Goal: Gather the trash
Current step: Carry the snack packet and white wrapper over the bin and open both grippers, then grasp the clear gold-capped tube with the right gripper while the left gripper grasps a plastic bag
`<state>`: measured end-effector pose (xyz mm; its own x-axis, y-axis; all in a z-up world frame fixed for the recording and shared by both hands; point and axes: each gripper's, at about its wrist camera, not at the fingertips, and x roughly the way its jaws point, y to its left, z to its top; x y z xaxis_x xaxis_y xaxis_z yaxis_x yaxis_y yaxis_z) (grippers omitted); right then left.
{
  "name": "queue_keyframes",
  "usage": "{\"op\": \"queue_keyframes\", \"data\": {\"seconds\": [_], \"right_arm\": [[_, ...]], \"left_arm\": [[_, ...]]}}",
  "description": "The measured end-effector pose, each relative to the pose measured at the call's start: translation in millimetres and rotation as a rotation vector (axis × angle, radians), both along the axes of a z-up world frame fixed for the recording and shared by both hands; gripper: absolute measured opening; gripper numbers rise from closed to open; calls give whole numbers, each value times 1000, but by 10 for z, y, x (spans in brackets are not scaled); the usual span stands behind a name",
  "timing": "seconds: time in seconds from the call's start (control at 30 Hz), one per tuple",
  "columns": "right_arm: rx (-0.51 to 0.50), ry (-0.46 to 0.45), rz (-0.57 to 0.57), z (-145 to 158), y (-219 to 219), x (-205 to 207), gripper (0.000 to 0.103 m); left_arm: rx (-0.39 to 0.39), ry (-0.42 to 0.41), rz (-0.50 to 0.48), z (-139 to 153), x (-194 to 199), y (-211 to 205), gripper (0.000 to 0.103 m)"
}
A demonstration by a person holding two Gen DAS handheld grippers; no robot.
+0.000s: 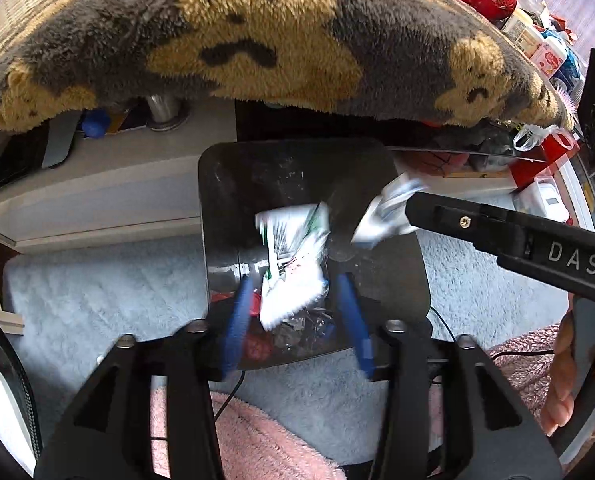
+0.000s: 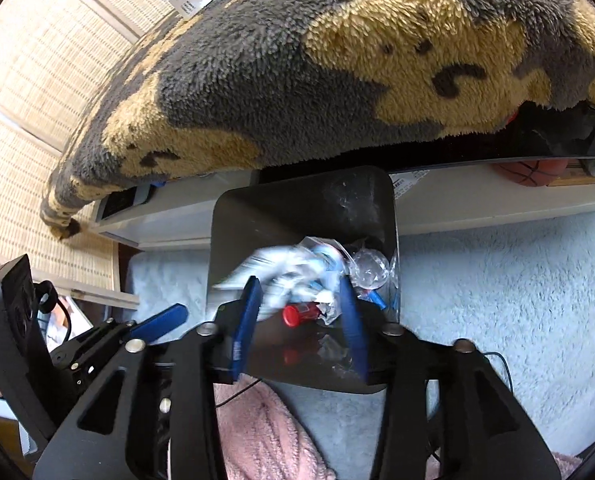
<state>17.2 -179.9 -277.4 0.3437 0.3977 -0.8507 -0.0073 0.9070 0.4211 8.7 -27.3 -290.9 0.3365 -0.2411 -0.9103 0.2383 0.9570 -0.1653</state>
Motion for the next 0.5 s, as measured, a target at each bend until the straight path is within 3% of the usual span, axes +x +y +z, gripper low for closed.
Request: {"op": "queue_keyframes", "data": {"seconds": [0.13,0.23,0.3,0.37,0.5], "right_arm": [[-3,-8,-18,36,-59,-18,51],[-7,-25,-45,76,-143,-44,70],[-19,-44,-66,125,-197,-71,88],[-33,-57,-76,157,-236,-91,98],[-51,-76,-93,198,-311,-126,98]], "left_arm": [[15,-20,9,88,-51,26,57],[20,-44,20,173,-104,61,68],[18,-61,26,242,-159,88,76],[20,-71,27,283,-207,106,82],[29,-88,24,393,-261,123,86]]}}
